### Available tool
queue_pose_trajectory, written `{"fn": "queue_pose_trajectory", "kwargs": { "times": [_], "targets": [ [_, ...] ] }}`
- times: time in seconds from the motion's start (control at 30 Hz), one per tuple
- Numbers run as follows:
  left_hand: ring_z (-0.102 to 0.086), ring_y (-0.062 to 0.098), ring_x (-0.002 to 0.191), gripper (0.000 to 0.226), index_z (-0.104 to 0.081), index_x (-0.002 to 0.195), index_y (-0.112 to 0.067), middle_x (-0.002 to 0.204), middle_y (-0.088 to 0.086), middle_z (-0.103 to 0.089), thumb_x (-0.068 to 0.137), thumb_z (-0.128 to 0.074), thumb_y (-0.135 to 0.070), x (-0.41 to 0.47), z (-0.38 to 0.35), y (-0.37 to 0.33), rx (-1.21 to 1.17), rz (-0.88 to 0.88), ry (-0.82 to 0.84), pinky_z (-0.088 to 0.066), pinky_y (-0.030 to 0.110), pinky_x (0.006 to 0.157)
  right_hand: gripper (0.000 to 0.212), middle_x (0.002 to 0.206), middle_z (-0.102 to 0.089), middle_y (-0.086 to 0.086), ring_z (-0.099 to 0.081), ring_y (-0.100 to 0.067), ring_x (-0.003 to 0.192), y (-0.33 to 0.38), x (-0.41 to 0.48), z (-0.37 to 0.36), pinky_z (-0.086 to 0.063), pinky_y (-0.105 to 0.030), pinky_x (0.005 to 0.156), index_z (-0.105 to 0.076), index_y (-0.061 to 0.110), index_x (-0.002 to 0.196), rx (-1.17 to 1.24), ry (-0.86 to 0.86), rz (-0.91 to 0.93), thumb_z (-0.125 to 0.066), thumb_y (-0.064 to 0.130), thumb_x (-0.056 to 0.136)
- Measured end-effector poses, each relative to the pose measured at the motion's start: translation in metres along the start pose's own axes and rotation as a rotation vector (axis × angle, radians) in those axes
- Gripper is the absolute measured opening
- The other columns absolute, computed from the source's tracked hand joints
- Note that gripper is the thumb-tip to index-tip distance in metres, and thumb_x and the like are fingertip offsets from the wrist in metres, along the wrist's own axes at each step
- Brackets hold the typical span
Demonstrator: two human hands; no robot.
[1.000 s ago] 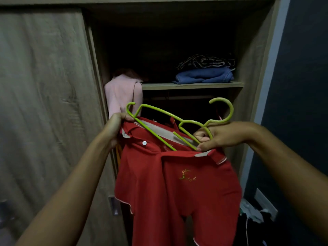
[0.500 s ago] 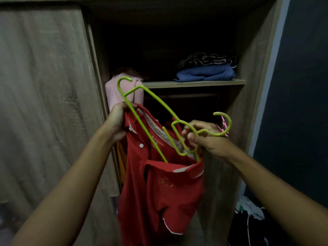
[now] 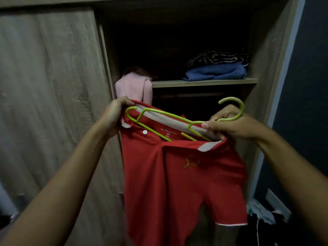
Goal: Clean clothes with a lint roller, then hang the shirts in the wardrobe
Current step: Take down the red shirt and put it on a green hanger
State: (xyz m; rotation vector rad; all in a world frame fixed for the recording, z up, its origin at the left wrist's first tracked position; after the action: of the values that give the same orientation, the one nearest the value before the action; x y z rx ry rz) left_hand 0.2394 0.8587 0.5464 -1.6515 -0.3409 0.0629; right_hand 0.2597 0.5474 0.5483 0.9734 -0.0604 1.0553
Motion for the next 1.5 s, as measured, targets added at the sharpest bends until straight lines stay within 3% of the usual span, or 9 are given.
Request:
{"fn": "queue_pose_trajectory", "kwargs": {
  "times": [0.2, 0.33, 0.4, 0.8, 0.9, 1.07, 1.2, 1.33, 1.5],
  "targets": [
    [-0.045, 0.026, 0.065, 0.014, -0.066, 0.070, -0.011, 0.075, 0.015, -0.053, 0.068, -0.060, -0.024, -0.012, -0.005, -0.015, 0.114, -0.215, -0.156, -0.031, 0.031, 0.054, 0.049, 0.045, -0.057, -0.007, -0.045, -0.011, 0.039, -0.011, 0.016, -0.010, -0.033, -0.020, 0.040, -0.069, 0.007, 0.060, -0.160, 0.204, -0.219, -0.078, 0.051, 0.080],
    [-0.056, 0.003, 0.054, 0.025, -0.075, 0.055, -0.025, 0.056, -0.008, -0.065, 0.072, -0.056, -0.028, -0.026, -0.033, -0.024, 0.226, -0.341, -0.033, -0.043, 0.018, 0.051, 0.031, 0.077, -0.077, -0.010, -0.068, -0.013, 0.061, -0.001, 0.034, -0.006, -0.058, -0.023, 0.061, -0.080, 0.012, 0.085, 0.010, -0.059, -0.083, -0.084, 0.041, 0.074],
    [-0.056, 0.005, 0.059, 0.026, -0.076, 0.056, -0.029, 0.056, -0.010, -0.066, 0.073, -0.055, -0.029, -0.031, -0.037, -0.023, 0.277, -0.369, -0.003, -0.043, 0.021, 0.056, 0.023, 0.082, -0.078, -0.009, -0.060, -0.009, 0.049, 0.008, 0.037, 0.006, -0.050, -0.020, 0.047, -0.080, 0.013, 0.085, 0.074, -0.202, 0.020, -0.081, 0.034, 0.079],
    [-0.055, 0.021, 0.073, 0.036, -0.079, 0.070, -0.012, 0.077, 0.023, -0.070, 0.067, -0.060, -0.042, -0.054, -0.047, -0.028, 0.335, -0.456, 0.081, -0.039, 0.034, 0.070, 0.039, 0.049, -0.062, -0.004, -0.038, -0.008, 0.030, 0.019, 0.064, -0.020, -0.027, -0.014, 0.034, -0.067, 0.006, 0.073, -0.041, -0.136, -0.175, -0.061, 0.035, 0.098],
    [-0.056, 0.000, 0.052, 0.029, -0.079, 0.064, -0.024, 0.055, -0.005, -0.068, 0.082, -0.058, -0.032, -0.062, -0.046, -0.038, 0.358, -0.491, 0.144, -0.042, 0.016, 0.053, 0.042, 0.048, -0.061, -0.003, -0.039, -0.012, 0.030, 0.030, 0.070, -0.004, -0.028, -0.015, 0.035, -0.065, 0.004, 0.075, -0.031, -0.235, -0.126, -0.059, 0.038, 0.099],
    [-0.057, 0.014, 0.042, 0.065, -0.073, 0.060, -0.017, 0.048, 0.003, -0.064, 0.077, -0.049, -0.075, -0.060, -0.041, -0.029, 0.854, -0.390, 0.170, -0.043, 0.027, 0.045, 0.040, 0.050, -0.061, -0.006, -0.044, -0.015, 0.030, 0.051, 0.078, -0.005, -0.031, -0.017, 0.036, -0.064, 0.001, 0.077, -0.001, -0.202, -0.038, -0.059, 0.034, 0.100],
    [-0.062, 0.018, 0.067, 0.057, -0.070, 0.076, -0.019, 0.070, 0.000, -0.067, 0.091, -0.041, -0.065, -0.066, -0.034, -0.045, 1.107, -0.840, -0.121, -0.049, 0.038, 0.065, 0.040, 0.050, -0.060, -0.007, -0.045, -0.015, 0.031, 0.063, 0.078, -0.005, -0.033, -0.018, 0.037, -0.064, -0.002, 0.081, 0.010, -0.209, 0.014, -0.058, 0.032, 0.101],
    [-0.057, 0.015, 0.074, 0.049, -0.061, 0.090, -0.023, 0.078, -0.003, -0.060, 0.093, -0.037, -0.066, -0.056, -0.051, -0.010, 1.182, -0.727, 0.173, -0.050, 0.044, 0.072, 0.041, 0.053, -0.060, -0.009, -0.049, -0.017, 0.033, 0.070, 0.074, -0.008, -0.035, -0.020, 0.036, -0.063, -0.008, 0.088, 0.004, -0.238, 0.043, -0.058, 0.031, 0.101],
    [-0.055, 0.020, 0.074, 0.045, -0.045, 0.086, -0.022, 0.078, -0.005, -0.054, 0.097, -0.027, -0.062, -0.057, -0.071, 0.004, 1.198, -0.770, 0.200, -0.047, 0.046, 0.072, 0.039, 0.056, -0.060, -0.011, -0.053, -0.018, 0.036, 0.068, 0.069, -0.015, -0.036, -0.021, 0.035, -0.062, -0.009, 0.090, 0.017, -0.235, 0.034, -0.057, 0.028, 0.102]
  ]
}}
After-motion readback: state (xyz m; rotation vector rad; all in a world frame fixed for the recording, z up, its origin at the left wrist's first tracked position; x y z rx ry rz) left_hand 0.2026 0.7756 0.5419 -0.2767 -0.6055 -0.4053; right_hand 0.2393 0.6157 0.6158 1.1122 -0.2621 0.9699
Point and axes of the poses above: each hand's wrist, its own x-axis towards the middle knuckle, its own z-axis out of the back of the hand, y = z × x, the point moved 7 cm from there along x, towards the middle knuckle
